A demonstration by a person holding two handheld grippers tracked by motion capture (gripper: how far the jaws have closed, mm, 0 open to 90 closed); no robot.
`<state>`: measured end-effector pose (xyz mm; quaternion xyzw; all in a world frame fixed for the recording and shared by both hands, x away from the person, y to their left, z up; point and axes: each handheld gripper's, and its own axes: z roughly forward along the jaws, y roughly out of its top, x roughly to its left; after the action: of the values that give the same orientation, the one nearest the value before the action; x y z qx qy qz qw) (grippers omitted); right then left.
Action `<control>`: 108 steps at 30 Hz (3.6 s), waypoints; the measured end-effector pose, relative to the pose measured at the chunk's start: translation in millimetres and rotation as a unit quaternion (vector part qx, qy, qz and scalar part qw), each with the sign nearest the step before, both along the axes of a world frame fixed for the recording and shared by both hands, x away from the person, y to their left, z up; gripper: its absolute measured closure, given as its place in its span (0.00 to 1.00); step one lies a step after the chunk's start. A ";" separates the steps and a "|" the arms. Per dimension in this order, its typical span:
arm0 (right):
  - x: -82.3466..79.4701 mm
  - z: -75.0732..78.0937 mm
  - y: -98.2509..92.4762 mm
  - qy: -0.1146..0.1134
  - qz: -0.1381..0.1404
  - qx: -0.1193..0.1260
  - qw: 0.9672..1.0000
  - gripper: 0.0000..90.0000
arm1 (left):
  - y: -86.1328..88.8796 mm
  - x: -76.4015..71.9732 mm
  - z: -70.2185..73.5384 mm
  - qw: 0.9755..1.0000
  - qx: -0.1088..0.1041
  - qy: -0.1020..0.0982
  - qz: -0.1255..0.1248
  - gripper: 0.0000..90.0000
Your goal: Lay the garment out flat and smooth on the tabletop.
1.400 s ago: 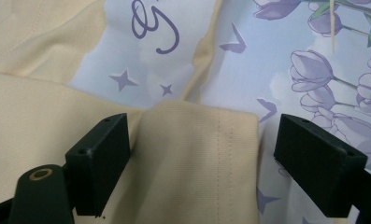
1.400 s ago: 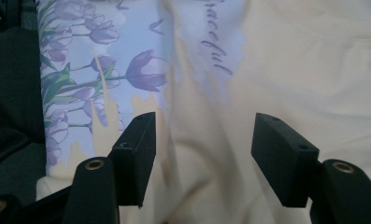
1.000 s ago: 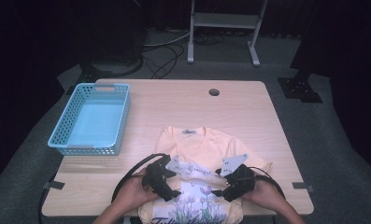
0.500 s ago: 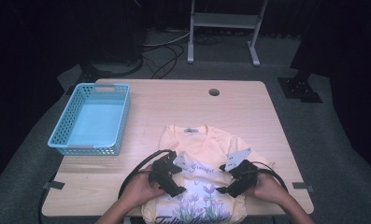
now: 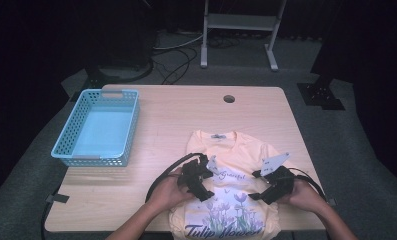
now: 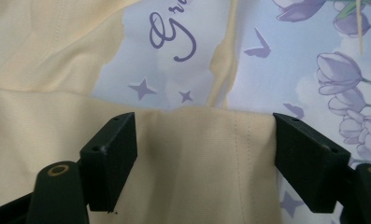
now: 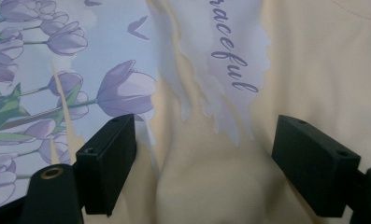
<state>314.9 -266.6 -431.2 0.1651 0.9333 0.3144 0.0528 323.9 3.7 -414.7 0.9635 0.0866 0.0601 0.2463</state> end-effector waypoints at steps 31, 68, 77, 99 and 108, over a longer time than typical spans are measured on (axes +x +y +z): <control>-1.7 1.5 -9.3 0.005 -0.038 -0.013 0.999 0.22 | 6.1 -1.2 22.0 0.997 0.001 -0.037 -0.065 0.94; -3.8 4.5 1.1 0.016 -0.074 -0.037 0.996 0.20 | 136.2 20.3 46.9 0.996 0.062 -0.057 0.017 0.94; -4.3 4.5 1.7 0.016 -0.075 -0.038 0.996 0.20 | 155.5 27.2 44.7 0.995 0.053 -0.054 0.072 0.85; -4.0 3.8 0.9 0.015 -0.067 -0.033 0.997 0.20 | 86.8 9.1 36.1 1.000 -0.010 0.006 0.001 0.68; -5.4 2.5 0.1 0.011 -0.068 -0.026 0.997 0.18 | 58.3 -2.1 15.0 0.999 -0.010 0.045 -0.024 0.65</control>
<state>309.5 -266.5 -428.7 0.2304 0.9283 0.2838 0.0680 321.8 62.0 -399.7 0.9646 0.0748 0.0101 0.2528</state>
